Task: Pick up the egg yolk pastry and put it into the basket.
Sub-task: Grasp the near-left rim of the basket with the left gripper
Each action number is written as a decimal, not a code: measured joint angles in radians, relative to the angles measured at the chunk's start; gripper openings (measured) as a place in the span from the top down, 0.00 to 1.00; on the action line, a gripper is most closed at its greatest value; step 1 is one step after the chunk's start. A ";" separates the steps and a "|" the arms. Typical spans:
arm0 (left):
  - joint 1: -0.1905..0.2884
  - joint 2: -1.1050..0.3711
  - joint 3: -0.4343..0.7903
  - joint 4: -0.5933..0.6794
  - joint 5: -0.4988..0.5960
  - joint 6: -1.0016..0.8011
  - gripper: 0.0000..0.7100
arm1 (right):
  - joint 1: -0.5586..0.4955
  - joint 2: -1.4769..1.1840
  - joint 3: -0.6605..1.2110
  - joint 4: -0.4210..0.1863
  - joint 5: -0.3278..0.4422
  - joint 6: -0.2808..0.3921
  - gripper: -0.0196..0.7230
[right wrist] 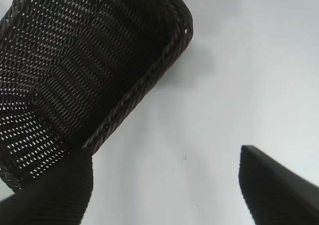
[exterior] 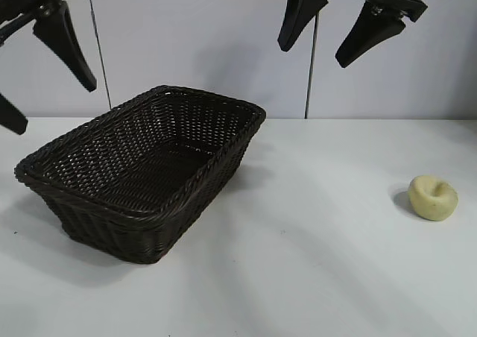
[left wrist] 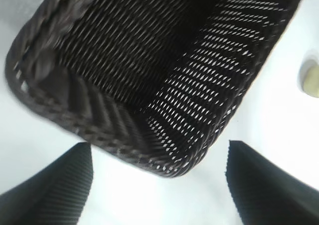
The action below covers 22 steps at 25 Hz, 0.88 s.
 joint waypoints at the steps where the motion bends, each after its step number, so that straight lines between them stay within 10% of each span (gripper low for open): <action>1: 0.000 -0.010 0.020 0.005 -0.014 -0.038 0.24 | 0.000 0.000 0.000 0.000 0.000 0.000 0.19; 22: -0.058 0.096 0.138 0.062 -0.237 -0.547 0.24 | 0.000 0.000 0.000 0.000 0.000 0.000 0.19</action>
